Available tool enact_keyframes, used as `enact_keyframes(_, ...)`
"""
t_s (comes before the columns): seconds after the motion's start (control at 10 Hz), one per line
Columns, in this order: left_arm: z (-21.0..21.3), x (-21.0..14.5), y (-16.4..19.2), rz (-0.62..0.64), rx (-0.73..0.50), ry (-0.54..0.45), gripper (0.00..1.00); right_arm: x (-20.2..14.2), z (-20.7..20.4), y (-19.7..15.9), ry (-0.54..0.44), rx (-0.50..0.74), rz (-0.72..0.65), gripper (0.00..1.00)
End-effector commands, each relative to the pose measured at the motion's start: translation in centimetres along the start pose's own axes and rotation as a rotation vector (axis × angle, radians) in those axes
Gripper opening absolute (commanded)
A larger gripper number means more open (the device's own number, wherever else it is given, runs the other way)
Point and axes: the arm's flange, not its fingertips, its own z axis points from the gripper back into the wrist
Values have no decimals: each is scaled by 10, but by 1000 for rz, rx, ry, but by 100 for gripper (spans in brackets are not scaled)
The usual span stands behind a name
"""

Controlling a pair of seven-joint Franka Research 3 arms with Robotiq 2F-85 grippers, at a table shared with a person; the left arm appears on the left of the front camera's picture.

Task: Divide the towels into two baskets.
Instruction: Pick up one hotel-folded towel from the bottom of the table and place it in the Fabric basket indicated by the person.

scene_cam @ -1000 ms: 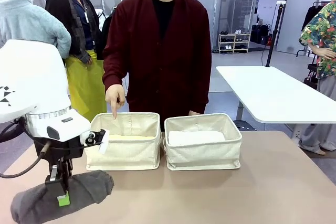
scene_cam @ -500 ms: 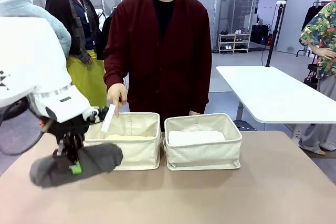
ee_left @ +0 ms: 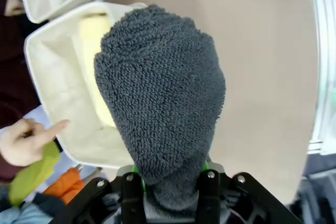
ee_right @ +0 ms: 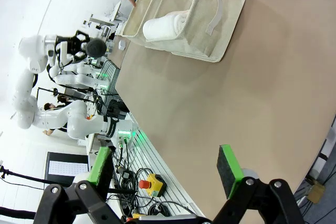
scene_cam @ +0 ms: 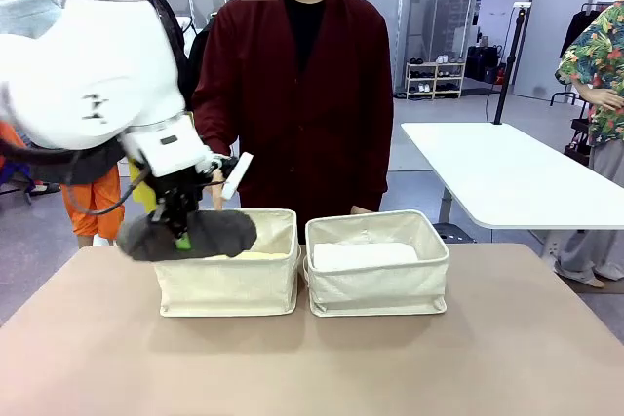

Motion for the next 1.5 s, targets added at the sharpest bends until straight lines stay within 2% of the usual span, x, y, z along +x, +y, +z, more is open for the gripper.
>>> enact_keyframes(0.0,-7,5,51,-13,14,48,40,-2,0,3,7,-16,-3,100)
enact_keyframes(0.3,-41,0,100,-12,-50,56,40,-2,0,3,7,-16,-3,100)
enact_keyframes(0.7,-84,-4,135,-4,-81,116,40,-2,0,3,7,-16,-3,100)
enact_keyframes(0.8,-93,-2,141,-5,-99,105,48,-2,0,3,7,-16,-3,100)
enact_keyframes(0.9,-100,-1,147,-2,-113,101,60,-2,0,3,7,-16,-3,100)
enact_keyframes(1.0,-105,1,148,-4,-118,110,77,-2,0,3,7,-16,-3,100)
enact_keyframes(1.2,-106,0,146,0,-125,99,100,-2,0,3,7,-16,-3,100)
enact_keyframes(1.4,-102,-2,140,15,-118,114,100,-2,0,3,7,-16,-3,100)
